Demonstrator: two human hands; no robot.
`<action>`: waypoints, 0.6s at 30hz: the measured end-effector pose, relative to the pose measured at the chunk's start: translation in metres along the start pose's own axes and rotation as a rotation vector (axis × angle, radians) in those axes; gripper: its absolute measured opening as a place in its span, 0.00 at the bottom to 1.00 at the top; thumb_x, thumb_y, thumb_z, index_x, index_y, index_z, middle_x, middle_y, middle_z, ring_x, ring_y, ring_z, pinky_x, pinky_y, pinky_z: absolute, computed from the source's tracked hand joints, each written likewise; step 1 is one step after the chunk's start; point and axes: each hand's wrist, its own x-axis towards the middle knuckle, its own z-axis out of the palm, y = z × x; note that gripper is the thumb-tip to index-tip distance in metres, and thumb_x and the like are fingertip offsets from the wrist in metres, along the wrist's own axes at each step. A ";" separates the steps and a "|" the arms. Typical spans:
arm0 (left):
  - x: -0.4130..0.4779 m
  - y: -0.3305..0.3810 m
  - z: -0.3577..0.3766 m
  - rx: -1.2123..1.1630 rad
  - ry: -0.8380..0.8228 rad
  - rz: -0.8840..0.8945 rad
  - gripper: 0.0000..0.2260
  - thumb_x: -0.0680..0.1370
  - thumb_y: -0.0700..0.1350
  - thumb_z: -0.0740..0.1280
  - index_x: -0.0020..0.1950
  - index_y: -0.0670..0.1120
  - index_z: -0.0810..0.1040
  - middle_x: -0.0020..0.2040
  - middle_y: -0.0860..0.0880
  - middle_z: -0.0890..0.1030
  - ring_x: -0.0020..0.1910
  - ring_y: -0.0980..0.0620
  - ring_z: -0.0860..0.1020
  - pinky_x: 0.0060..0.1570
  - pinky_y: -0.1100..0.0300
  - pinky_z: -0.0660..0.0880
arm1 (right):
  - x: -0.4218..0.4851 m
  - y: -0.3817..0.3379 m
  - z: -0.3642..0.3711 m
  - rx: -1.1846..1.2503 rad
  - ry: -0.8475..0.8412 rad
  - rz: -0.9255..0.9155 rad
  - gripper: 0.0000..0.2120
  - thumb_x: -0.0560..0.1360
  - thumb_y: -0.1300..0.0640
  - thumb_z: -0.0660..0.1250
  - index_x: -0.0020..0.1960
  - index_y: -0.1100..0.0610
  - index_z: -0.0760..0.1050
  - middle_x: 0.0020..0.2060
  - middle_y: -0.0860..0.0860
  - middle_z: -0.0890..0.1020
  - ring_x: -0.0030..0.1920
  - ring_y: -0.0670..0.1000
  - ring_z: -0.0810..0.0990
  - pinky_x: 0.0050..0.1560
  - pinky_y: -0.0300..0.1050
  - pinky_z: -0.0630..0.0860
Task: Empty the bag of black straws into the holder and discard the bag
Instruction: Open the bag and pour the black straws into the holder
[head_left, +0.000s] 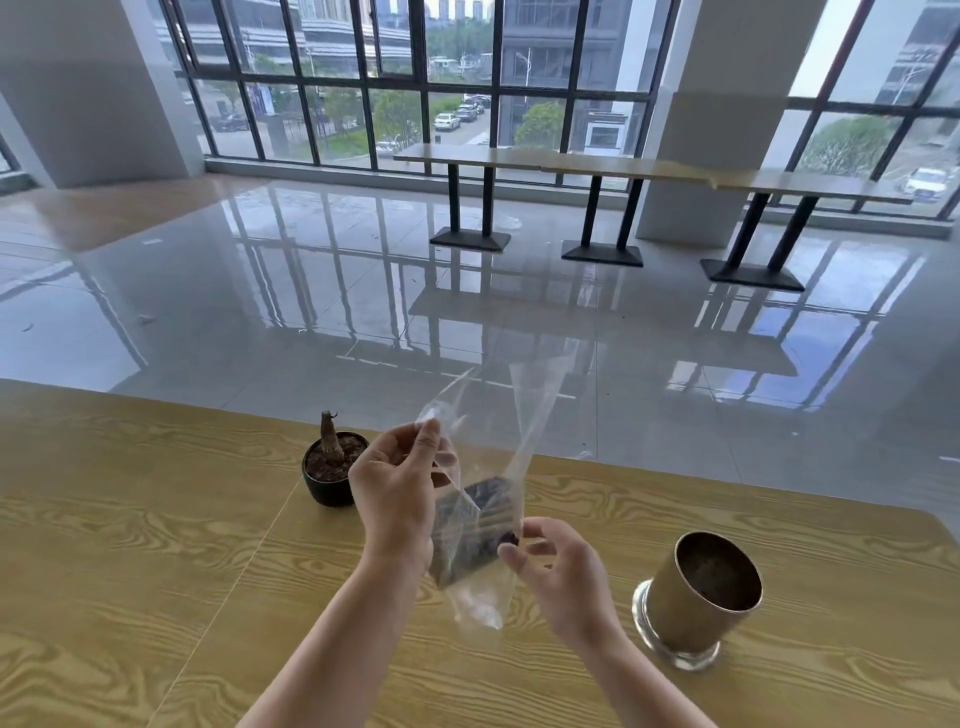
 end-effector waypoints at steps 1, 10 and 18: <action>0.001 0.001 -0.002 -0.003 0.007 0.000 0.07 0.76 0.47 0.73 0.39 0.46 0.84 0.35 0.44 0.85 0.34 0.48 0.83 0.35 0.58 0.81 | 0.004 -0.002 0.000 0.035 0.056 -0.030 0.08 0.73 0.51 0.76 0.52 0.47 0.83 0.45 0.39 0.85 0.45 0.39 0.82 0.46 0.43 0.81; 0.019 -0.004 -0.027 -0.023 0.111 -0.006 0.05 0.75 0.45 0.75 0.44 0.44 0.83 0.37 0.45 0.85 0.33 0.52 0.83 0.30 0.59 0.79 | 0.041 -0.023 -0.017 0.160 0.224 -0.115 0.06 0.78 0.55 0.70 0.44 0.46 0.80 0.36 0.43 0.84 0.35 0.46 0.81 0.36 0.47 0.77; 0.024 -0.019 -0.047 -0.032 -0.021 0.021 0.18 0.70 0.59 0.75 0.48 0.46 0.83 0.39 0.49 0.84 0.37 0.54 0.83 0.31 0.60 0.79 | 0.057 -0.065 -0.038 0.204 0.188 -0.176 0.08 0.81 0.57 0.64 0.45 0.48 0.77 0.41 0.42 0.87 0.38 0.39 0.83 0.40 0.43 0.80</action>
